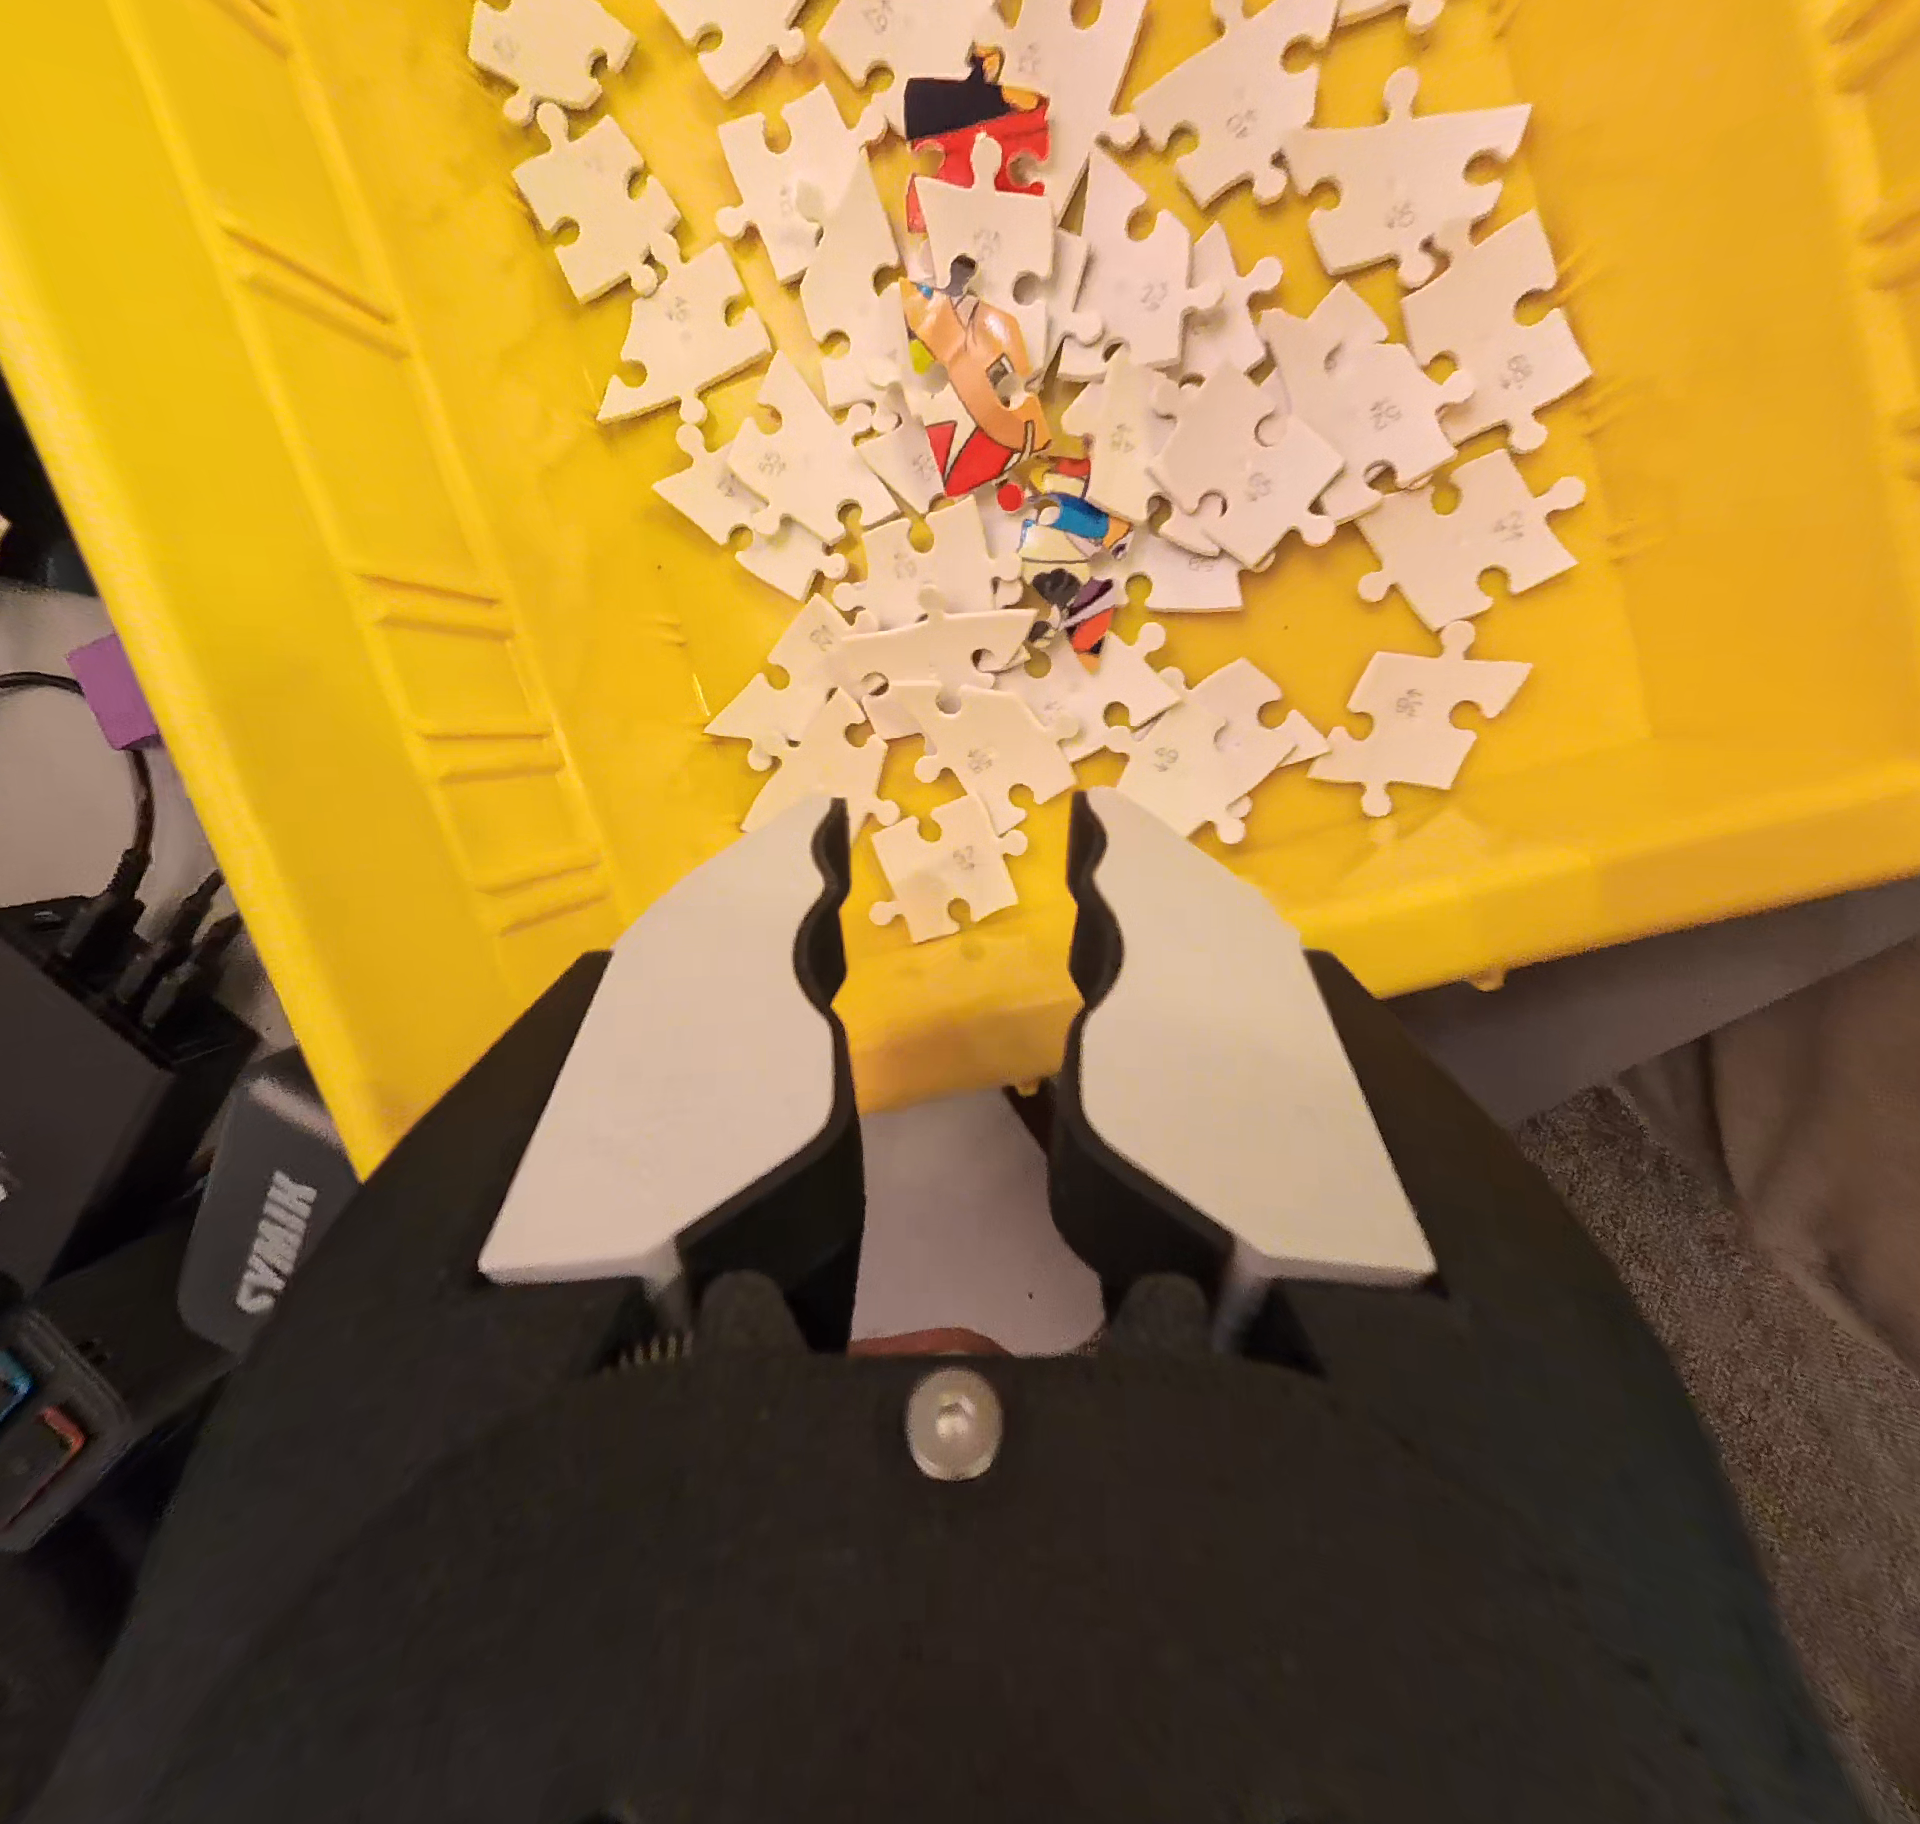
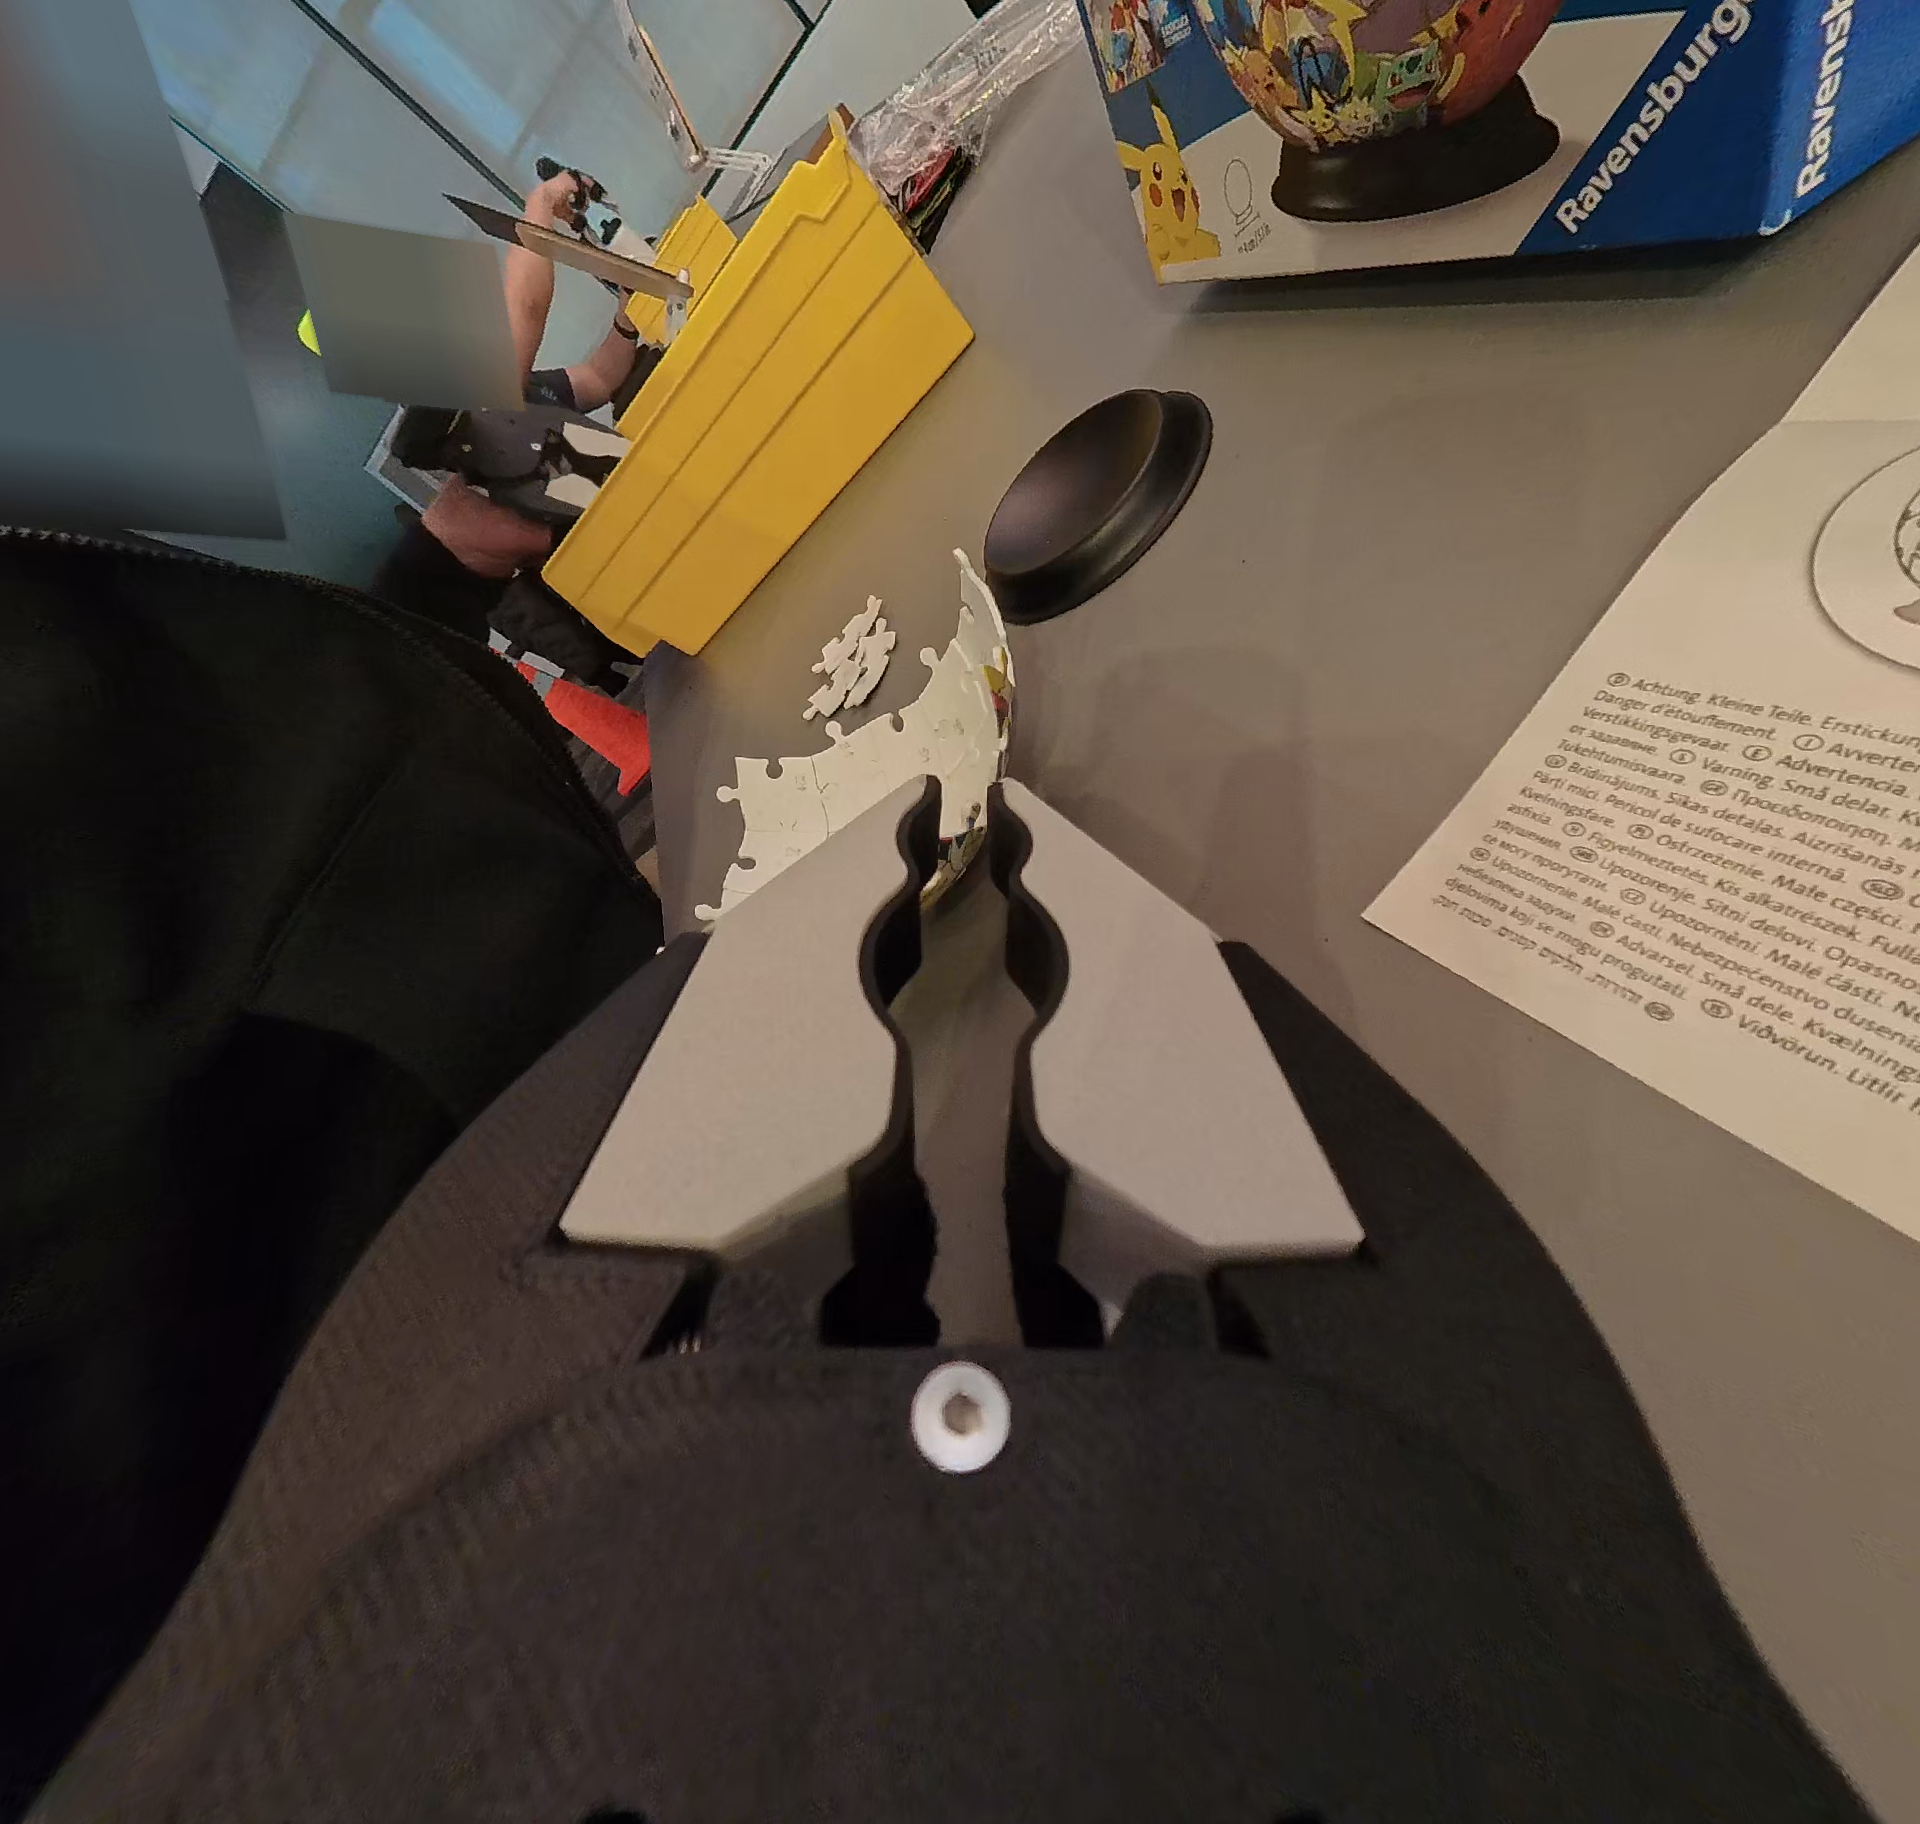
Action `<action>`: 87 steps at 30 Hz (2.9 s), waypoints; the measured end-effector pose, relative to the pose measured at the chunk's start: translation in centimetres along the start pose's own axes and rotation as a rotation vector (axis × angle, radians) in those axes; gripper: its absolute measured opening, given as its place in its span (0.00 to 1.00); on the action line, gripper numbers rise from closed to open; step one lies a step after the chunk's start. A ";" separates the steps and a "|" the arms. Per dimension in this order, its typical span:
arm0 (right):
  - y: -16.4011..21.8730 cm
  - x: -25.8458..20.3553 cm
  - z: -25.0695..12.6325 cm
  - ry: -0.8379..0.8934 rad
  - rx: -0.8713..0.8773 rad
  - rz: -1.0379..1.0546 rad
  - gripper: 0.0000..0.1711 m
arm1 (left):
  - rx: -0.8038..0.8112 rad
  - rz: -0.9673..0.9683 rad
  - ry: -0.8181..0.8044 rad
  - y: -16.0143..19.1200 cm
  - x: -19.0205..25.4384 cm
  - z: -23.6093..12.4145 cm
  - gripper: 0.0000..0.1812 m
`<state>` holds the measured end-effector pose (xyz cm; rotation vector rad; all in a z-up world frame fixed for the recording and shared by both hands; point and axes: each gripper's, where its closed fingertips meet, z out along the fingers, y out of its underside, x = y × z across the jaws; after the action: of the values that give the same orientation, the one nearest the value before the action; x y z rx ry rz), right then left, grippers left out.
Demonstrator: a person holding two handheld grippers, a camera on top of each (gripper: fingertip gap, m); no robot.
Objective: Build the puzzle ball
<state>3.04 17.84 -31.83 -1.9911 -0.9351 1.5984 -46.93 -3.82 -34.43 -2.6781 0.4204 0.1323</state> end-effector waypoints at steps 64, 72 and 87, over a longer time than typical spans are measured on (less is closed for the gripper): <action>-0.3 -0.3 -0.3 -0.017 0.028 -0.008 0.04 | -0.072 0.079 0.163 -7.7 0.4 4.3 0.02; -0.4 -0.4 -0.4 -0.023 0.032 -0.010 0.04 | -0.049 -0.081 0.317 -7.6 1.6 4.3 0.02; -0.5 -0.4 -0.5 -0.029 0.037 -0.010 0.04 | -0.058 -0.134 0.251 -6.7 0.2 4.1 0.02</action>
<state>3.34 17.88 -31.11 -1.9405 -0.9182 1.6314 -44.75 3.70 -35.52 -2.7795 0.3143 -0.2369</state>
